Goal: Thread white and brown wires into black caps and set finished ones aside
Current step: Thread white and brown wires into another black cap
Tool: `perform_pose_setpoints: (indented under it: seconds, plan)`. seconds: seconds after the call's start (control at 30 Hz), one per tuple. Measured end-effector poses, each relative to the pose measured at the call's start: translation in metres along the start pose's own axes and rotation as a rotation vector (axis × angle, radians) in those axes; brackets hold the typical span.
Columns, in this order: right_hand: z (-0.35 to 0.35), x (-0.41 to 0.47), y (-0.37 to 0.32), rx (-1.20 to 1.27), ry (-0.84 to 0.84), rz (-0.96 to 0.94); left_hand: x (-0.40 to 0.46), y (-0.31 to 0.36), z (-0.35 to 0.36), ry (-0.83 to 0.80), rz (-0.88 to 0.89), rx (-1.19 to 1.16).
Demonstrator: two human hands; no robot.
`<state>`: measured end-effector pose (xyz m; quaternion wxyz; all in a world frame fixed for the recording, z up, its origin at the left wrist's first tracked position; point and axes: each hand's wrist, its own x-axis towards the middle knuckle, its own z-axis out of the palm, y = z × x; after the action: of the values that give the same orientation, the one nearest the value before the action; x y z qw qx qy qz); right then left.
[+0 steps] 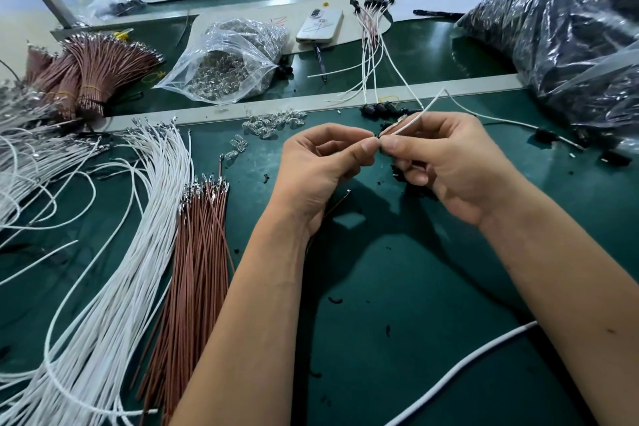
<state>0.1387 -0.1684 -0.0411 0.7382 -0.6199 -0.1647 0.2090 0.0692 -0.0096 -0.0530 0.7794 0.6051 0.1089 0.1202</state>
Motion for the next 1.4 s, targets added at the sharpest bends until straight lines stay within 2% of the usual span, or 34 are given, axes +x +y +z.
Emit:
perform_pose_setpoints:
  seconds: [0.1, 0.23, 0.37, 0.5, 0.57, 0.67, 0.73, 0.93, 1.1, 1.3, 1.4]
  plan:
    - [-0.001, 0.0, -0.004, 0.063, 0.0, 0.013, 0.0, 0.0, 0.0, 0.008, 0.01, -0.026]
    - [0.001, 0.001, -0.003, -0.067, 0.148, -0.114, -0.001, 0.001, 0.001, -0.07, -0.024, -0.072]
    - [0.003, -0.002, -0.001, -0.195, 0.105, -0.169, -0.004, 0.001, 0.003, -0.135, -0.025, -0.042]
    - [0.004, -0.004, 0.0, -0.273, 0.013, -0.142, -0.004, 0.002, 0.003, -0.082, 0.018, -0.005]
    - [0.004, -0.004, -0.002, -0.239, 0.0, -0.116, -0.003, 0.002, 0.003, -0.07, 0.027, -0.018]
    - [0.001, -0.003, -0.008, 0.016, 0.065, -0.137, -0.003, 0.003, 0.004, -0.081, 0.029, -0.015]
    - [-0.002, -0.002, -0.011, 0.102, 0.102, -0.171, -0.003, 0.004, 0.005, -0.097, 0.036, -0.022]
    - [0.007, -0.003, 0.0, -0.072, 0.105, -0.182, -0.004, 0.005, 0.006, -0.116, 0.057, -0.04]
    - [0.005, -0.004, -0.006, 0.072, 0.108, -0.217, -0.006, 0.005, 0.012, -0.14, 0.028, -0.092]
    - [0.01, -0.006, 0.0, -0.104, 0.104, -0.29, -0.006, 0.006, 0.013, -0.136, 0.027, -0.22]
    - [0.011, -0.006, 0.002, -0.107, 0.074, -0.267, -0.005, 0.007, 0.014, -0.094, 0.001, -0.284]
